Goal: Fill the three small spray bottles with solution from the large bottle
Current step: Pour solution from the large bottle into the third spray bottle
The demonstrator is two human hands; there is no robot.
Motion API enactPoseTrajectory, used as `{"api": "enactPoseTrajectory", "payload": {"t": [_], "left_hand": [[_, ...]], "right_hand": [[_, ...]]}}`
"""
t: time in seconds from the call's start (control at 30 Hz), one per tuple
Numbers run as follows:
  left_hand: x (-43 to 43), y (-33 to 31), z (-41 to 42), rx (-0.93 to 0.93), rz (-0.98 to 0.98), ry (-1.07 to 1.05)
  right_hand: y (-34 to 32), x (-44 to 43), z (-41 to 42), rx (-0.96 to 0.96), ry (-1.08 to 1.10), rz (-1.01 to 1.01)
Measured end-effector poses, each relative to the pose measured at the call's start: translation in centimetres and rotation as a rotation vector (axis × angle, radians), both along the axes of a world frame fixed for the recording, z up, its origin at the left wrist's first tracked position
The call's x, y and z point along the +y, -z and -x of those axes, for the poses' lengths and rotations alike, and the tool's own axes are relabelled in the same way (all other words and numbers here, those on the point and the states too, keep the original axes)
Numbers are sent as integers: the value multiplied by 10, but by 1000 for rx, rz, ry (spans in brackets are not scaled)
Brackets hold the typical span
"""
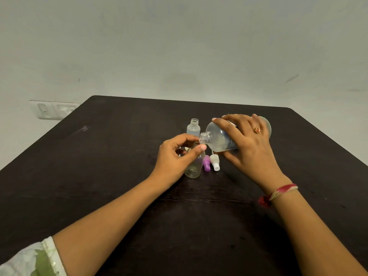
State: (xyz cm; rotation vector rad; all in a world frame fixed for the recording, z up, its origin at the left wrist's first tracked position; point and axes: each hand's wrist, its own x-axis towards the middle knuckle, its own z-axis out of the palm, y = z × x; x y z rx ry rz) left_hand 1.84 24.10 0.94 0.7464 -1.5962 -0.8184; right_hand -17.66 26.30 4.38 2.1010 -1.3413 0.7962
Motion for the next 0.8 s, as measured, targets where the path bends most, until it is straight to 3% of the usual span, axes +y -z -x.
{"api": "enactPoseTrajectory", "payload": {"t": [0.8], "left_hand": [[0, 0, 1, -10, 1, -31]], "right_hand": [[-2, 0, -3, 33, 47, 58]]}}
